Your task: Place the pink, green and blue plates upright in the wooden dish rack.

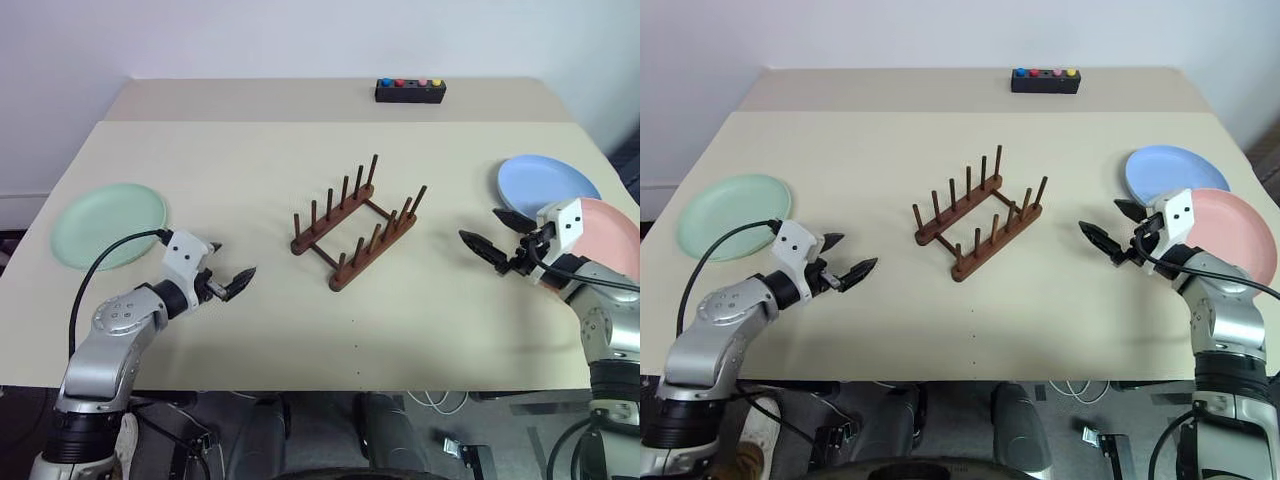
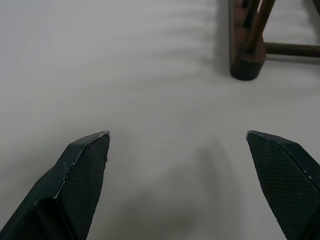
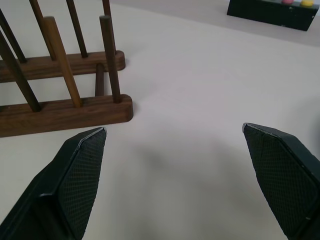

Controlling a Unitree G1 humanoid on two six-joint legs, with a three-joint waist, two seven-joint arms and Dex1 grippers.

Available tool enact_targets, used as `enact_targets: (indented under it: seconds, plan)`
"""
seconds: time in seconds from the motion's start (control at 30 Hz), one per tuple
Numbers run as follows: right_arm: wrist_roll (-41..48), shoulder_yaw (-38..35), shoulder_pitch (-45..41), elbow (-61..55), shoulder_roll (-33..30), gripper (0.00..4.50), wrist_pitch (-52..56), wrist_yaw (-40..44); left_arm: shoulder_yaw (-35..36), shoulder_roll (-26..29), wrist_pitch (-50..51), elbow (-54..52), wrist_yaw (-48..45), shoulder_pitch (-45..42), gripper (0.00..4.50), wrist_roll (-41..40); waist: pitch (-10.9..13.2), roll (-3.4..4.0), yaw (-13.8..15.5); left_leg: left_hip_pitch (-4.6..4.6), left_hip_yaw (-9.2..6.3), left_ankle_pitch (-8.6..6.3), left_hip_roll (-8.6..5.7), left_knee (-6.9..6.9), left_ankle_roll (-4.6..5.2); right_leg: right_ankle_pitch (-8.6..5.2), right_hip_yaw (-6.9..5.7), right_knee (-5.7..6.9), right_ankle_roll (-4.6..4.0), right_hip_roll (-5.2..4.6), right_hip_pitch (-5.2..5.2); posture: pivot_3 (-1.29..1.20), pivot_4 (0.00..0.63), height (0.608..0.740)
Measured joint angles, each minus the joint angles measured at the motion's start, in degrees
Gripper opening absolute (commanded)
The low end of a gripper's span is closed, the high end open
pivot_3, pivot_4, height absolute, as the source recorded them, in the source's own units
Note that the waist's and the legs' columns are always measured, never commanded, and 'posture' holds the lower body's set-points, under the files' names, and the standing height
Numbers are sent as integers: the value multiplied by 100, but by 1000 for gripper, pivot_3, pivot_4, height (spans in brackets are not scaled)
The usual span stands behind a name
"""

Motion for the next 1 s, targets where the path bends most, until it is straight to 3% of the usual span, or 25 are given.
enact_targets:
  seconds: [0.6, 0.8, 1.0]
  plan:
    - [1, 140, 184, -68, 106, 4457, 35, -52, -24, 54, 239, -373, -36, 283, 4500, -79, 0, 0, -5, 4, 0, 0, 1, -2, 0, -5, 0, 1, -9, 0, 3, 0, 150, 730]
    - [42, 137, 450, -499, 219, 4457, 174, -178, 97, 392, 330, -380, -428, 549, 4500, -311, 0, 2, -33, 7, 1, 0, 2, -7, 1, -8, 1, 2, -14, 1, 1, 0, 150, 730]
    - [264, 99, 975, -1450, 247, 4457, 454, -274, 220, 1062, 558, -722, -1493, 866, 4500, -1014, 0, 1, 10, 5, 4, 0, 3, 0, 1, -11, 2, -2, -19, -2, 5, 0, 150, 730]
